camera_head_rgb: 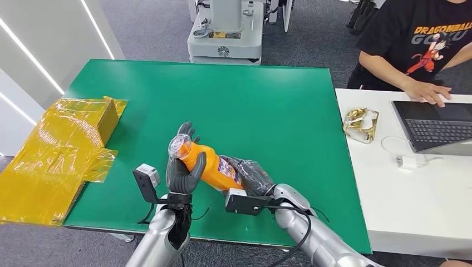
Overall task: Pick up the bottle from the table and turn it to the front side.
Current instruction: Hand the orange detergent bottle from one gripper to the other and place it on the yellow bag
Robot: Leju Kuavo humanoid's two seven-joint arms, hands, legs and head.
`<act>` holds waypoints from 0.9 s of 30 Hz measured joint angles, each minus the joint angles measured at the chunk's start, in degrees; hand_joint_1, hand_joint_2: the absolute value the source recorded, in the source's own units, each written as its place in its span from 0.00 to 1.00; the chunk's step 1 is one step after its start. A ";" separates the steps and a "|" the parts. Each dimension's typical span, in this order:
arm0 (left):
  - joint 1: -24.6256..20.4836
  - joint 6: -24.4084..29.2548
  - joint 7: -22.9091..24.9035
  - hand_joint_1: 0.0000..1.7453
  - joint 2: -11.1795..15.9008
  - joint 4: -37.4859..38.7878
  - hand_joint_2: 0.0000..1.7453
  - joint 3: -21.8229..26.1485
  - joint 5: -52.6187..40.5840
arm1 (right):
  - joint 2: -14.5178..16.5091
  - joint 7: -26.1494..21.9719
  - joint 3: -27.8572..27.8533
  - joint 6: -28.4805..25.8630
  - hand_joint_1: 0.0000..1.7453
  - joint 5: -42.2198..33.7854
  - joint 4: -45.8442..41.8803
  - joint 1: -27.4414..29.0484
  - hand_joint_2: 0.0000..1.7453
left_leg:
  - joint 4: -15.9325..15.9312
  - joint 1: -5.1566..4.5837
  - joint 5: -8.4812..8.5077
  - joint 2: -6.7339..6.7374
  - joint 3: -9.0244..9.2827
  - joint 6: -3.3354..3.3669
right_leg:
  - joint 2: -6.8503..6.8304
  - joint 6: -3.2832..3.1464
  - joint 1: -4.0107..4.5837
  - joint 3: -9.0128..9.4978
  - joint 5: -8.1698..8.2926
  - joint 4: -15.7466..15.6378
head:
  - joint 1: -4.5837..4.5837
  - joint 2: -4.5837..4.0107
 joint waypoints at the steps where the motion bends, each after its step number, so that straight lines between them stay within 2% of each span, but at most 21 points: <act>1: -0.03 -0.02 0.01 1.00 -0.01 0.00 1.00 0.00 0.00 | 0.00 0.13 0.10 -0.01 1.00 0.02 0.00 -0.09 1.00 | 0.00 0.00 0.00 0.00 0.00 0.00 | 0.00 0.00 0.00 0.00 0.00 0.00 | 0.00 0.00; 23: -1.02 0.11 0.29 1.00 -0.04 0.00 1.00 0.00 -0.23 | -0.24 1.00 0.78 -2.23 1.00 -0.91 -0.15 -0.13 1.00 | 0.00 0.00 0.00 0.01 0.00 0.00 | 0.01 0.00 0.00 -0.01 0.00 -0.01 | -0.01 0.00; 27: -1.02 0.12 0.28 1.00 -0.16 0.00 1.00 0.00 -0.26 | -0.24 1.01 0.78 -3.24 0.89 -1.65 -0.48 0.34 1.00 | 0.00 0.00 0.00 0.02 0.00 0.00 | 0.01 0.00 0.00 -0.01 0.00 -0.01 | -0.01 0.00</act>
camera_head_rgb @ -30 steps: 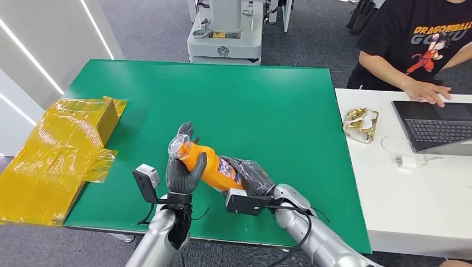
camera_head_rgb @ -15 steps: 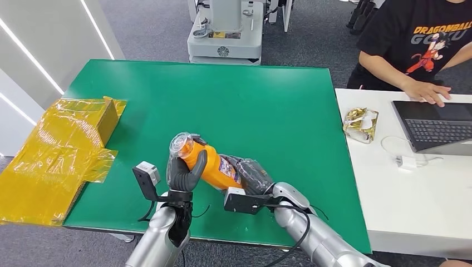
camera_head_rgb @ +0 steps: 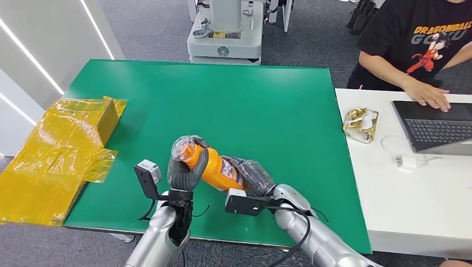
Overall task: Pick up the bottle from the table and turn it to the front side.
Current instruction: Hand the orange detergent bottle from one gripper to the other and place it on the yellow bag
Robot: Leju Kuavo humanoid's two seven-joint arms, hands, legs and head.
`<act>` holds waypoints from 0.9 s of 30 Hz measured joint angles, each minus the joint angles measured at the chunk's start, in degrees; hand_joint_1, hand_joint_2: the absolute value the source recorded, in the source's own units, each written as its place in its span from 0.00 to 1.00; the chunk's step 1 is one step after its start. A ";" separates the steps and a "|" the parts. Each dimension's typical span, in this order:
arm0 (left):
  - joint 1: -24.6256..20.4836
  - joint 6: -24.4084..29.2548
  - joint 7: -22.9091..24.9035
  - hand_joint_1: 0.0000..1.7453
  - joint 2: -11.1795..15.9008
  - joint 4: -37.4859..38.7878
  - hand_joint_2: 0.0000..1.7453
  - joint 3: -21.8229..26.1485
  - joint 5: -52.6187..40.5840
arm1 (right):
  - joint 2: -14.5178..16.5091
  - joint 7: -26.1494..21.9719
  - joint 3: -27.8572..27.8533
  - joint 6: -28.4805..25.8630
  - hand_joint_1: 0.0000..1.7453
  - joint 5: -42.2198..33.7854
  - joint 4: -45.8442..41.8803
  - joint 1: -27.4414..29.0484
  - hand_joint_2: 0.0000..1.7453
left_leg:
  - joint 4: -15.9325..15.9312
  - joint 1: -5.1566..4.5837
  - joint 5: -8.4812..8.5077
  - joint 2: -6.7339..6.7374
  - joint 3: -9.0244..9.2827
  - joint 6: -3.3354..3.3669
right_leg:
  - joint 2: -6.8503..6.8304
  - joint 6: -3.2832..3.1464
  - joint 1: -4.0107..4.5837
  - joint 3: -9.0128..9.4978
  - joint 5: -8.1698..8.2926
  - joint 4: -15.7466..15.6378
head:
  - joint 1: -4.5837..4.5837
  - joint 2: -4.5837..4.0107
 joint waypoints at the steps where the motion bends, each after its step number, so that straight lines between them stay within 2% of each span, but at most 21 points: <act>1: 0.00 0.01 0.00 1.00 -0.04 0.00 1.00 0.00 0.00 | 0.00 0.02 -0.01 -0.44 0.81 -0.15 -0.16 0.15 1.00 | 0.00 0.00 0.00 0.00 0.00 0.00 | 0.00 0.00 0.00 0.00 0.00 0.00 | 0.00 0.00; 4: -0.01 0.01 -0.01 1.00 -0.14 -0.01 1.00 0.00 -0.06 | -0.02 0.15 -0.03 -1.31 0.15 -0.54 -0.64 0.60 1.00 | 0.00 0.00 0.00 0.00 0.00 0.00 | 0.00 0.00 0.00 0.00 0.00 0.00 | 0.00 0.00; 5: -0.01 0.02 -0.02 1.00 -0.15 -0.01 1.00 0.00 -0.12 | -0.02 0.20 -0.04 -1.52 0.01 -0.64 -0.79 0.73 1.00 | 0.00 0.00 0.00 0.00 0.00 0.00 | 0.00 0.00 0.00 0.00 0.00 0.00 | 0.01 0.00; 12: -0.01 1.02 0.05 1.00 -0.33 -0.07 1.00 0.02 0.06 | 0.00 -0.64 -1.21 -6.34 0.00 -3.58 -6.27 2.66 1.00 | 0.00 0.00 0.00 0.01 0.02 0.00 | 0.01 0.00 0.00 -0.01 0.00 0.00 | 0.01 0.00; 18: 0.68 3.52 0.03 1.00 -0.27 -3.00 1.00 0.02 -0.53 | -0.11 -1.94 -3.24 -10.26 0.00 -7.18 -14.84 7.13 1.00 | -0.01 0.00 0.00 0.02 0.01 0.00 | 0.02 0.00 0.00 -0.02 0.00 0.00 | 0.00 0.00; 22: 0.71 7.91 0.02 1.00 0.38 -6.49 1.00 0.02 -3.09 | -0.21 -2.69 -4.15 -11.38 0.00 -9.75 -21.71 11.15 1.00 | -0.02 0.01 -0.01 0.02 0.00 -0.01 | 0.02 0.00 0.00 -0.04 -0.01 0.00 | 0.01 0.00; 27: 0.23 14.92 0.61 1.00 2.84 -11.95 1.00 0.34 -6.97 | -0.27 -3.62 -4.79 -12.85 0.00 -12.14 -30.18 15.75 1.00 | -0.05 0.03 0.00 0.03 0.00 -0.02 | 0.04 -0.01 0.04 -0.06 -0.01 0.00 | 0.00 0.00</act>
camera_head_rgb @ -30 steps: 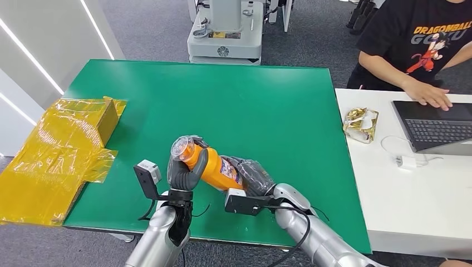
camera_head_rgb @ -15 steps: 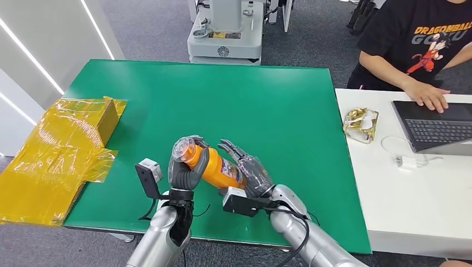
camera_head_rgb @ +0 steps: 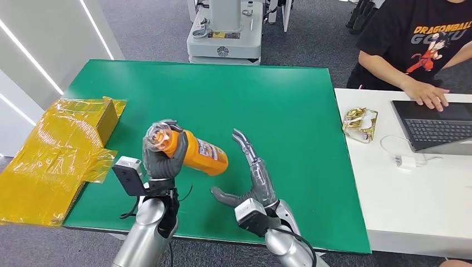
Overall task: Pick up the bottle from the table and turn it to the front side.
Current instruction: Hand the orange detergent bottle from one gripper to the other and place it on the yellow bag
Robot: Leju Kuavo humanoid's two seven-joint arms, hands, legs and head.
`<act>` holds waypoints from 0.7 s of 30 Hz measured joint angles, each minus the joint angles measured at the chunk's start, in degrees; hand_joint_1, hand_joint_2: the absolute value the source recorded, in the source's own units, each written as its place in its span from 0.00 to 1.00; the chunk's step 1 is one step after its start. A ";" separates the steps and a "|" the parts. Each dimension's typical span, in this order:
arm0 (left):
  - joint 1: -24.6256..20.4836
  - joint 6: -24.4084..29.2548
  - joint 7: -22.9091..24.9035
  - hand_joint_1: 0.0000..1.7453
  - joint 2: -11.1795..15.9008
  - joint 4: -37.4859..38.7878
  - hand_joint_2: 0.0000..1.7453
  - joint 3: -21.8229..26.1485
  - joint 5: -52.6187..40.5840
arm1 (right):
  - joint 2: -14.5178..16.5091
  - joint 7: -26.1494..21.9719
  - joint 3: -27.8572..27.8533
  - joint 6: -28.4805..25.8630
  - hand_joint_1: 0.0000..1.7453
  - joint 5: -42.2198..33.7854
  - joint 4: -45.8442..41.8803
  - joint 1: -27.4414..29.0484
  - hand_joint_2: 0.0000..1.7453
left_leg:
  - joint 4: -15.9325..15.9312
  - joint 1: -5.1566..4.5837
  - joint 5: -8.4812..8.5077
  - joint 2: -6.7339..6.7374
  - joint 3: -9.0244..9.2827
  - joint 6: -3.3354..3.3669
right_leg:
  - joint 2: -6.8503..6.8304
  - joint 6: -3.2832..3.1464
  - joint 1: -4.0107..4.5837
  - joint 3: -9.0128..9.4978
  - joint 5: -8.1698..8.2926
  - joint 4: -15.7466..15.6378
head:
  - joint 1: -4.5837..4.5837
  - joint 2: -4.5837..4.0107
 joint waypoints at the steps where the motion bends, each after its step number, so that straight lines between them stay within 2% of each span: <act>1: -0.10 0.48 0.19 1.00 0.48 -1.00 1.00 0.11 -0.28 | -0.03 -0.01 0.00 -0.18 0.00 -0.19 -1.24 0.61 1.00 | 0.00 0.00 0.01 0.00 0.00 -0.01 | 0.00 0.00 0.00 0.00 0.00 0.00 | 0.00 0.00; 4: -0.19 2.15 0.19 1.00 1.54 -3.38 1.00 0.33 -1.56 | -0.09 -0.32 -0.04 -0.61 0.00 -0.80 -4.06 1.94 1.00 | 0.00 0.01 0.02 0.00 0.00 -0.02 | 0.00 0.00 0.01 0.00 0.00 0.01 | 0.01 0.00; 9: -0.30 8.24 0.84 1.00 4.51 -7.31 1.00 0.38 -7.09 | -0.10 -0.97 -0.09 -2.58 0.00 -1.06 -8.35 5.12 1.00 | 0.00 0.01 0.01 0.00 0.00 -0.02 | 0.00 -0.01 0.01 0.00 0.00 0.00 | 0.00 0.00; 15: -1.54 17.26 6.03 1.00 9.44 -8.08 1.00 0.39 -18.85 | -0.02 -0.59 -0.72 -4.49 0.00 -0.79 -14.75 9.88 1.00 | -0.03 0.02 0.01 0.01 -0.01 -0.03 | 0.01 -0.03 0.02 -0.02 -0.02 0.00 | -0.01 0.00; 19: -2.40 19.22 8.19 1.00 11.90 -7.57 1.00 0.39 -23.09 | 0.08 -0.12 -1.34 -4.68 0.00 -0.69 -17.99 11.78 1.00 | -0.03 0.02 0.01 0.01 0.00 -0.03 | 0.02 -0.03 0.02 -0.02 -0.02 0.00 | 0.01 0.00; 21: -2.71 20.96 11.02 1.00 13.32 -6.86 1.00 0.38 -28.96 | 0.24 0.07 -1.71 -4.64 0.00 -0.64 -19.22 12.45 1.00 | -0.03 0.02 0.01 0.05 0.00 -0.03 | 0.06 -0.05 0.02 -0.02 -0.01 0.01 | 0.02 0.00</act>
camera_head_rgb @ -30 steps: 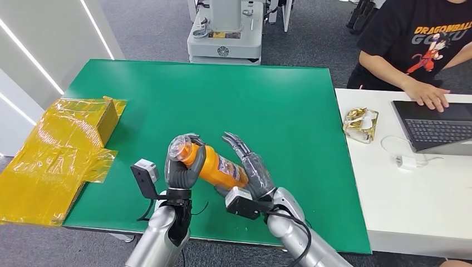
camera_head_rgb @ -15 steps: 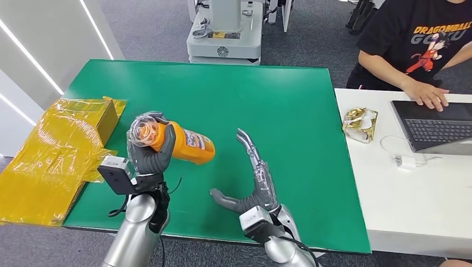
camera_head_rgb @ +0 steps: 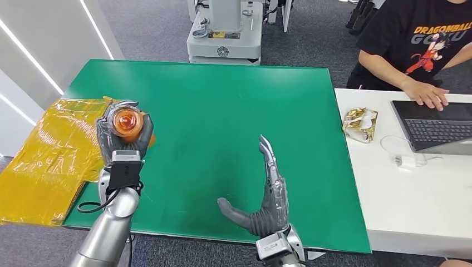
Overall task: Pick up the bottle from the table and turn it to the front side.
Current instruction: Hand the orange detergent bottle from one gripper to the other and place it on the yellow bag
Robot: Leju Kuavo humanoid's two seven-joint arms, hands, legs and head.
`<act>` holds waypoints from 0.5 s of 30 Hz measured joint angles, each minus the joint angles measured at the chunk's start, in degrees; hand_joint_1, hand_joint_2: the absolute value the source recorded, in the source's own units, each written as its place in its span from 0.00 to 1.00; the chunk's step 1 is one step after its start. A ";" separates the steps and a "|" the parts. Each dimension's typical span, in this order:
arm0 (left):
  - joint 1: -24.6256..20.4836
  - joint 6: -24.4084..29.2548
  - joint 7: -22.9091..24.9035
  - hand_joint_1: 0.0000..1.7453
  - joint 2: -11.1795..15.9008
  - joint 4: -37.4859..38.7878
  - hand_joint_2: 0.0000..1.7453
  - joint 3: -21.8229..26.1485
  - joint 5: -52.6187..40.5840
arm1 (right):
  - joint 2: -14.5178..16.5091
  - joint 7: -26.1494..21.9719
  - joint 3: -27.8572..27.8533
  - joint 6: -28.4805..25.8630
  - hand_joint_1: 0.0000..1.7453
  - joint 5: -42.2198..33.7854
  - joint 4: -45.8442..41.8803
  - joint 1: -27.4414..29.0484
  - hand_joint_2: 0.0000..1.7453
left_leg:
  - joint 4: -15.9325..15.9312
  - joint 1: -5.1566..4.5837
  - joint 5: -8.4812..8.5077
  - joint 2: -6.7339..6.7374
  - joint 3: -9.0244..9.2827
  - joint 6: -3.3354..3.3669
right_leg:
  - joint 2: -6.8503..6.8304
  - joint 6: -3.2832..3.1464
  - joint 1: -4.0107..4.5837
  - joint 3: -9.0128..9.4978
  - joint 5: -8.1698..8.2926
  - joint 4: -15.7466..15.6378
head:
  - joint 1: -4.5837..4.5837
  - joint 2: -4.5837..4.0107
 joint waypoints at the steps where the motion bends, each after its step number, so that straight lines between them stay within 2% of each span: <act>1: -0.13 0.99 1.47 1.00 0.96 0.47 1.00 0.00 -3.23 | 0.09 0.18 -0.21 0.08 0.00 0.04 -0.64 0.33 1.00 | 0.00 0.00 0.00 0.03 0.01 0.00 | 0.03 -0.01 0.00 0.00 0.01 0.00 | -0.01 0.00; 6: -0.21 2.28 8.48 1.00 6.58 2.36 1.00 0.27 -16.85 | 0.30 0.77 -1.45 0.43 0.00 0.34 -3.37 1.85 1.00 | -0.01 0.03 0.01 0.09 0.01 -0.02 | 0.11 -0.03 0.02 -0.03 0.01 0.02 | 0.01 0.00; 11: -2.09 -4.44 18.23 1.00 13.62 6.59 1.00 1.28 -32.87 | 1.12 1.24 -2.59 0.79 0.00 1.20 -5.29 2.62 1.00 | -0.02 0.06 0.04 0.20 0.01 -0.08 | 0.22 -0.05 0.03 -0.13 0.02 0.07 | -0.01 0.00; 15: -4.87 -5.61 22.75 1.00 17.30 11.88 1.00 1.36 -47.30 | 1.74 1.85 -3.08 1.45 0.00 1.27 -6.31 2.38 1.00 | -0.03 0.06 0.08 0.20 0.00 -0.13 | 0.22 -0.07 0.04 -0.13 0.03 0.11 | 0.00 0.00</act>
